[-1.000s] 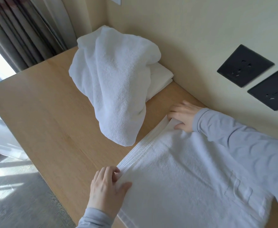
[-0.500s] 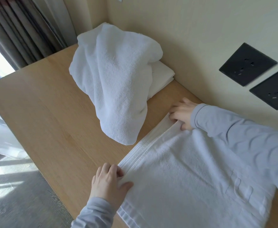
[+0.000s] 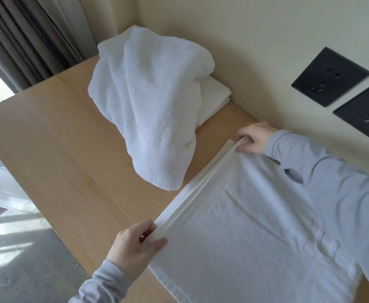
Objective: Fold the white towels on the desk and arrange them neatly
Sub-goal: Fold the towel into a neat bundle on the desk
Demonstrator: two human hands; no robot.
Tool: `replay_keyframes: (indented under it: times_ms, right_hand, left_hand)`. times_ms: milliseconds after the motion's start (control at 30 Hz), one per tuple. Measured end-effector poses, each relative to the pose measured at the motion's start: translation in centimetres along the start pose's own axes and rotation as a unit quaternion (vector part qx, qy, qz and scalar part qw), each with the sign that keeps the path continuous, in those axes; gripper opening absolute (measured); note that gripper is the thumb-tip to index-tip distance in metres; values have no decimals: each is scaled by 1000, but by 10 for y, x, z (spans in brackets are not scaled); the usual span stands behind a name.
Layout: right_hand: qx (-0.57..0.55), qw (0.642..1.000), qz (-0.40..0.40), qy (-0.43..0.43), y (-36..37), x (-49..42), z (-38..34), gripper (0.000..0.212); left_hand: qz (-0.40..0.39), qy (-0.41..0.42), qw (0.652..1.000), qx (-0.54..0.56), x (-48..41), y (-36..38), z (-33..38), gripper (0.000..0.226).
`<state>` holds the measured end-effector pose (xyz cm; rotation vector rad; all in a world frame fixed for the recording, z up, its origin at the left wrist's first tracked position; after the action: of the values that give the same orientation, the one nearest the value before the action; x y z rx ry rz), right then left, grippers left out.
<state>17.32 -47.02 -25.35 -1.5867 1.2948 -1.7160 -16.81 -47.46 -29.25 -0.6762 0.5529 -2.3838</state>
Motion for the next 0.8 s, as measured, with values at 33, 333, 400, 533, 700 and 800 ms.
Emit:
replay_keyframes:
  times_ms: [33, 333, 400, 533, 700, 800]
  right_hand:
    - [-14, 1000, 4, 4, 0, -1, 1, 27]
    - [-166, 984, 40, 58, 20, -9, -7, 26]
    - [-229, 944, 230, 61, 2, 18, -10, 33]
    - [-175, 890, 422, -10, 21, 87, -73, 29]
    - [71, 966, 155, -195, 101, 82, -127, 56]
    - [108, 983, 117, -94, 84, 51, -62, 62]
  left_hand:
    - [-21, 2, 1000, 15, 0, 0, -2, 25]
    - [40, -58, 997, -9, 3, -8, -10, 26]
    - [160, -44, 984, -69, 14, -14, 6, 41]
    - [112, 89, 963, -229, 19, 53, 69, 45]
    - [1, 51, 950, -307, 12, 81, 44, 68]
    - [9, 67, 948, -310, 10, 80, 40, 69]
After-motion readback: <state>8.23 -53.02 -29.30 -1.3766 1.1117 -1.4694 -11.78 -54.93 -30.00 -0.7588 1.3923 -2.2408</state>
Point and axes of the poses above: each hand's wrist, its own x-axis away from the middle knuckle, its own y-axis out of the palm, z = x × y, the point moved 9 cm from there along -x, towards the middle knuckle, and after that the axes turned 6 degrees about -z, right-handed, at the moved point
